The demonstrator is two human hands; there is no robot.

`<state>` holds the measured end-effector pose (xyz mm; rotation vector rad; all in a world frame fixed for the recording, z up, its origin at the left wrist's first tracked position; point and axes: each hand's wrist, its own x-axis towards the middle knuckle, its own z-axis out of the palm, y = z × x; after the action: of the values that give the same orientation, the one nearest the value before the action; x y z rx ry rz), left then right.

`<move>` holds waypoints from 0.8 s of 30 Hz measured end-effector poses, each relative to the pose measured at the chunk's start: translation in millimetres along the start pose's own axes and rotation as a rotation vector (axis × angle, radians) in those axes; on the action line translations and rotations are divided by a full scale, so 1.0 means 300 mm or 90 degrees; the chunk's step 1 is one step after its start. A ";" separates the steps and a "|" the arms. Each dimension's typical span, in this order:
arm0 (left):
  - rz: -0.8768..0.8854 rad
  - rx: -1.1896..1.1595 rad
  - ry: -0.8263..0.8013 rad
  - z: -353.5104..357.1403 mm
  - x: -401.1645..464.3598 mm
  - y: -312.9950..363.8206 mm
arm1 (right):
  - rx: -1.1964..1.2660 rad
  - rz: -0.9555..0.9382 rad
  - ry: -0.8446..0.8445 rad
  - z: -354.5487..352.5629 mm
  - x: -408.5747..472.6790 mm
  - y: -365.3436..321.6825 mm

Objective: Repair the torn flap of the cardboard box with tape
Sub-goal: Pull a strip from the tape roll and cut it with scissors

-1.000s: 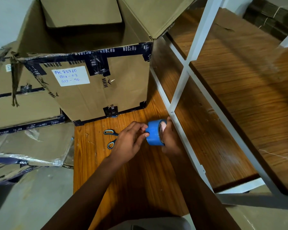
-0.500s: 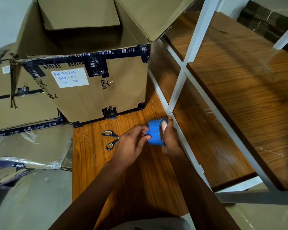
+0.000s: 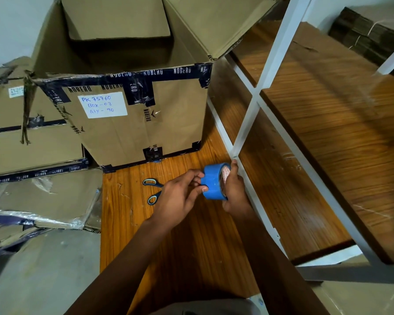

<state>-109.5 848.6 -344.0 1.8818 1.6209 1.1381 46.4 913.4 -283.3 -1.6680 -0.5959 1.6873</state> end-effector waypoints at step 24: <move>0.040 -0.024 -0.030 -0.013 0.038 0.005 | -0.012 -0.007 0.002 -0.025 0.033 0.006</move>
<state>-111.9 858.3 -337.0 1.9334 1.5152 1.1317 53.9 918.5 -291.9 -1.6764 -0.6209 1.6760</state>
